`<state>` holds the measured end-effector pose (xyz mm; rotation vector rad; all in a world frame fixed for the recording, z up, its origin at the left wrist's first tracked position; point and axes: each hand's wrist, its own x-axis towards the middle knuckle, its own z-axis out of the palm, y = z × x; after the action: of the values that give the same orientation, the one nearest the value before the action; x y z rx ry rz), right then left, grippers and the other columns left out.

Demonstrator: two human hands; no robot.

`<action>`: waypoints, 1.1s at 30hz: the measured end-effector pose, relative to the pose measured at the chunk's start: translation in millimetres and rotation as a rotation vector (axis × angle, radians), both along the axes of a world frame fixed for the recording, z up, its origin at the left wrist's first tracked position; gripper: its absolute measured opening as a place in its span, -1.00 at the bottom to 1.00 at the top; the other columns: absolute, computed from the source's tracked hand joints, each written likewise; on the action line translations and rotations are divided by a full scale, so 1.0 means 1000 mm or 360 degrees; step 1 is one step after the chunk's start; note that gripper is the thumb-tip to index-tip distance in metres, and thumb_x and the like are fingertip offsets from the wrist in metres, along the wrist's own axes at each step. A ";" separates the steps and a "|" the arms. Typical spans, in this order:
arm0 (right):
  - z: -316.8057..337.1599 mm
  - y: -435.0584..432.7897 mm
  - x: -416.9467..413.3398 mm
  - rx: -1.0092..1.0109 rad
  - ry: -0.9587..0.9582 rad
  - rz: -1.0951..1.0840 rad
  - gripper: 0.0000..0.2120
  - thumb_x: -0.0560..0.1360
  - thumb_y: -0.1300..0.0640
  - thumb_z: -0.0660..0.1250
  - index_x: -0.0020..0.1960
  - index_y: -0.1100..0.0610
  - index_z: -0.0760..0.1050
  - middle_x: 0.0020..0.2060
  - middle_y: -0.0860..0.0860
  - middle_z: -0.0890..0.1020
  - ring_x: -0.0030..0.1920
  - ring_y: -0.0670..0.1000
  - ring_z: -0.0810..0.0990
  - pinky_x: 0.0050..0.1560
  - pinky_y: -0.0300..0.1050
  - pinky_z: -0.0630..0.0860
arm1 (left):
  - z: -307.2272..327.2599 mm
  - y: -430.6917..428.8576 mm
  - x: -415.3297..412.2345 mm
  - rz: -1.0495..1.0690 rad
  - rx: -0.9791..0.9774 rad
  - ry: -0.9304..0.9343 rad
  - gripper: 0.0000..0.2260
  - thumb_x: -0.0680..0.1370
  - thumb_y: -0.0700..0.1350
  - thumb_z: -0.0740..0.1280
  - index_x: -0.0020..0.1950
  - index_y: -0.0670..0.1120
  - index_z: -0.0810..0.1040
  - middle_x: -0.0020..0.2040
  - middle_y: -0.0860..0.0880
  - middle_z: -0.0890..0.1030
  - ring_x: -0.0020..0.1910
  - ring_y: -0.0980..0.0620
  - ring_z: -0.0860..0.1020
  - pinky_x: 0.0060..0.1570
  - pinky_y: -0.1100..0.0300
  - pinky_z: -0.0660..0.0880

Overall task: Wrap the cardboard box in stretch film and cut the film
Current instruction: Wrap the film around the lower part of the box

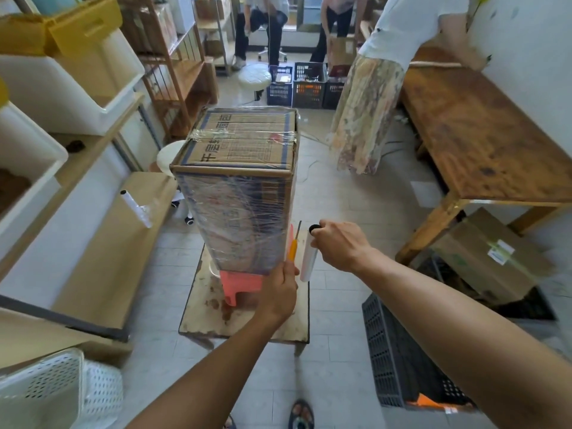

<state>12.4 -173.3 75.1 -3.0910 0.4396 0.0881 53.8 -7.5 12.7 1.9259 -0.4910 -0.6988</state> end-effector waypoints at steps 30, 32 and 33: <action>-0.008 -0.006 -0.004 -0.0049 -0.0045 0.0101 -0.81 0.61 0.02 0.26 0.06 0.06 0.61 -0.11 0.04 0.56 -0.19 0.12 0.63 -0.28 -0.05 0.46 | -0.022 -0.033 -0.015 0.0144 -0.0211 0.0113 -0.66 0.63 0.16 -0.01 -0.09 -0.01 0.42 -0.39 0.05 0.39 -0.42 0.04 0.35 -0.33 0.03 0.34; -0.007 -0.007 -0.004 -0.0051 -0.0029 0.0081 -0.85 0.59 0.05 0.27 0.03 0.03 0.61 -0.12 0.03 0.55 -0.19 0.12 0.63 -0.29 -0.07 0.43 | -0.021 -0.040 -0.015 0.0118 -0.0126 0.0070 -0.67 0.68 0.08 -0.03 -0.08 -0.02 0.42 -0.33 0.02 0.43 -0.35 0.03 0.40 -0.27 0.02 0.39; -0.007 -0.007 -0.004 -0.0052 -0.0023 0.0071 -0.87 0.58 0.07 0.28 0.01 0.03 0.60 -0.13 0.03 0.55 -0.19 0.12 0.63 -0.31 -0.08 0.42 | -0.024 -0.040 -0.015 0.0102 -0.0076 0.0051 -0.68 0.70 0.06 -0.03 -0.07 -0.03 0.42 -0.30 0.03 0.44 -0.31 0.02 0.42 -0.23 0.04 0.41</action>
<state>8.0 -180.4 68.2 -3.1319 0.3752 0.0597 38.5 -47.2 -11.8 1.8750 -0.4206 -0.6695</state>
